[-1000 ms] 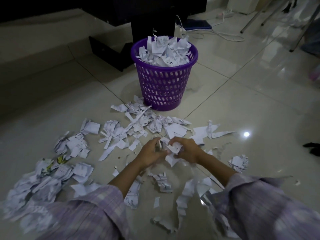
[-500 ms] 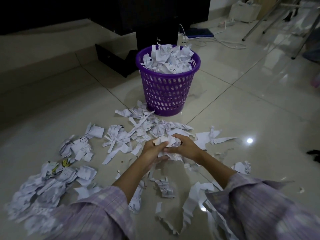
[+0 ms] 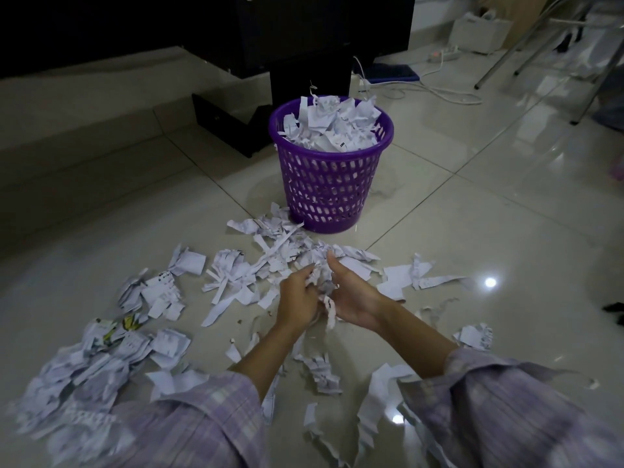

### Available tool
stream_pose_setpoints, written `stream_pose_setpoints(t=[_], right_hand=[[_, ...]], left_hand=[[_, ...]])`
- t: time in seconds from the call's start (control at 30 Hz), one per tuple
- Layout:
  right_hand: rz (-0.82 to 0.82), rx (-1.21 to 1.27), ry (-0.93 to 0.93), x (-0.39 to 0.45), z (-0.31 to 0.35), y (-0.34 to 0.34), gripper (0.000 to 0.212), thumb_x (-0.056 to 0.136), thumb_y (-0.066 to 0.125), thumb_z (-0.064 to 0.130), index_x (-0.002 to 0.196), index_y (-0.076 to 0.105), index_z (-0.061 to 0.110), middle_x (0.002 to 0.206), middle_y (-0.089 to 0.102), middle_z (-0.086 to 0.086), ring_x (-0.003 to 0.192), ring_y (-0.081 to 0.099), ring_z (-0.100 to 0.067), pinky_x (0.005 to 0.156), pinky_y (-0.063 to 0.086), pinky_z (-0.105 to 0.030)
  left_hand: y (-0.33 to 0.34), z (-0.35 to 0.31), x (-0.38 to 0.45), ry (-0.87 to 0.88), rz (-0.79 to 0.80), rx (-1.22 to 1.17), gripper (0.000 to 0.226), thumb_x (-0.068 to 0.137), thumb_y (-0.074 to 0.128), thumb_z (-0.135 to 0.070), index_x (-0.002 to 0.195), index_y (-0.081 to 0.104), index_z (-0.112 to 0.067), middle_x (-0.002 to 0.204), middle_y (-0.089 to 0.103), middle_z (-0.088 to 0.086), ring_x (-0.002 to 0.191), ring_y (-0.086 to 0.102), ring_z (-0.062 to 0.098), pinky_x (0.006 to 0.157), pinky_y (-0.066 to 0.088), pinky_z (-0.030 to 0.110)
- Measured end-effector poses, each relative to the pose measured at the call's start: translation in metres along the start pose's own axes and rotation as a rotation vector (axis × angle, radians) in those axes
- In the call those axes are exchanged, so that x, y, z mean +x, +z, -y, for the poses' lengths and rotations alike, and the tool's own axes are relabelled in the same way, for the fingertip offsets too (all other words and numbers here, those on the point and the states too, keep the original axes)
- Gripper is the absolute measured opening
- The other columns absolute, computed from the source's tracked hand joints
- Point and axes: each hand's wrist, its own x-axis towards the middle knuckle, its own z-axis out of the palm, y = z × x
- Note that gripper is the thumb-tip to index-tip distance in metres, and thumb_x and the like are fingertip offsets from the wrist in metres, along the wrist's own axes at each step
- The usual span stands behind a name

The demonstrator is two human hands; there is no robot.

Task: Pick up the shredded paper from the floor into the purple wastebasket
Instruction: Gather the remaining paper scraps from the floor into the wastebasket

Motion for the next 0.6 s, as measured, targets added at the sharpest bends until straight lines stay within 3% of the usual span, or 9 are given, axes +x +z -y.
stream_pose_setpoints(t=[0.07,0.17,0.23,0.33,0.4,0.47,0.53,0.6], right_hand=[[-0.049,-0.027,-0.022,0.011,-0.001,0.001,0.063,0.09,0.053,0.053,0.137,0.049,0.011,0.137,0.055,-0.009,0.13,0.05,-0.023,0.112,0.037,-0.039],[-0.1,-0.131,-0.079,0.019,0.002,-0.007,0.065,0.088,0.062,0.041,0.137,0.046,0.002,0.12,0.065,-0.01,0.116,0.06,-0.024,0.104,0.045,-0.038],[-0.122,-0.188,-0.082,0.018,0.007,-0.012,0.053,0.091,0.062,0.029,0.132,0.049,-0.002,0.118,0.066,-0.015,0.113,0.062,-0.029,0.104,0.046,-0.042],[-0.151,-0.313,-0.115,0.017,0.012,-0.019,0.03,0.098,0.051,0.014,0.126,0.054,0.002,0.121,0.064,-0.02,0.113,0.062,-0.034,0.101,0.048,-0.046],[-0.181,-0.452,-0.15,0.018,0.018,-0.017,0.026,0.099,0.05,0.015,0.123,0.055,0.006,0.116,0.066,-0.015,0.103,0.066,-0.029,0.093,0.054,-0.04],[-0.227,-0.583,-0.174,0.019,0.029,-0.014,0.026,0.098,0.051,0.019,0.121,0.055,0.007,0.104,0.067,-0.01,0.087,0.067,-0.02,0.073,0.059,-0.029],[-0.281,-0.673,-0.213,0.021,0.045,-0.011,0.03,0.097,0.054,0.023,0.121,0.054,0.006,0.103,0.066,-0.009,0.082,0.065,-0.016,0.065,0.057,-0.026],[-0.319,-0.728,-0.288,0.023,0.066,-0.005,0.028,0.096,0.055,0.023,0.119,0.053,0.007,0.106,0.064,-0.011,0.083,0.063,-0.017,0.067,0.056,-0.03]], left_hand=[[0.001,-0.007,-0.002,-0.058,0.11,-0.033,0.039,0.097,0.041,-0.01,0.134,0.054,-0.014,0.127,0.062,0.008,0.11,0.062,0.017,0.094,0.052,0.031],[-0.004,-0.019,-0.004,-0.125,0.224,-0.144,0.037,0.097,0.035,-0.007,0.124,0.06,-0.01,0.12,0.065,0.014,0.087,0.062,0.008,0.065,0.048,0.008],[-0.007,-0.022,-0.001,-0.141,0.241,-0.196,0.042,0.097,0.033,-0.002,0.133,0.053,-0.01,0.128,0.059,0.007,0.095,0.061,0.009,0.066,0.045,0.003],[-0.014,-0.023,0.007,-0.143,0.19,-0.166,0.046,0.101,0.037,-0.013,0.146,0.035,-0.018,0.139,0.047,0.002,0.127,0.048,0.017,0.092,0.038,0.015],[-0.018,-0.023,0.015,-0.067,0.171,-0.062,0.043,0.097,0.04,-0.002,0.138,0.047,-0.013,0.134,0.054,0.005,0.12,0.053,0.016,0.087,0.041,0.01],[-0.022,-0.029,0.022,0.037,0.167,0.057,0.039,0.093,0.041,0.004,0.126,0.057,-0.01,0.121,0.063,0.005,0.108,0.059,0.014,0.074,0.046,0.003],[-0.027,-0.041,0.033,0.104,0.157,0.12,0.036,0.092,0.044,0.004,0.122,0.059,-0.009,0.118,0.064,0.005,0.105,0.059,0.015,0.075,0.046,0.007],[-0.032,-0.056,0.05,0.166,0.14,0.207,0.035,0.091,0.046,0.001,0.122,0.059,-0.008,0.12,0.063,0.006,0.107,0.059,0.018,0.085,0.047,0.02]])
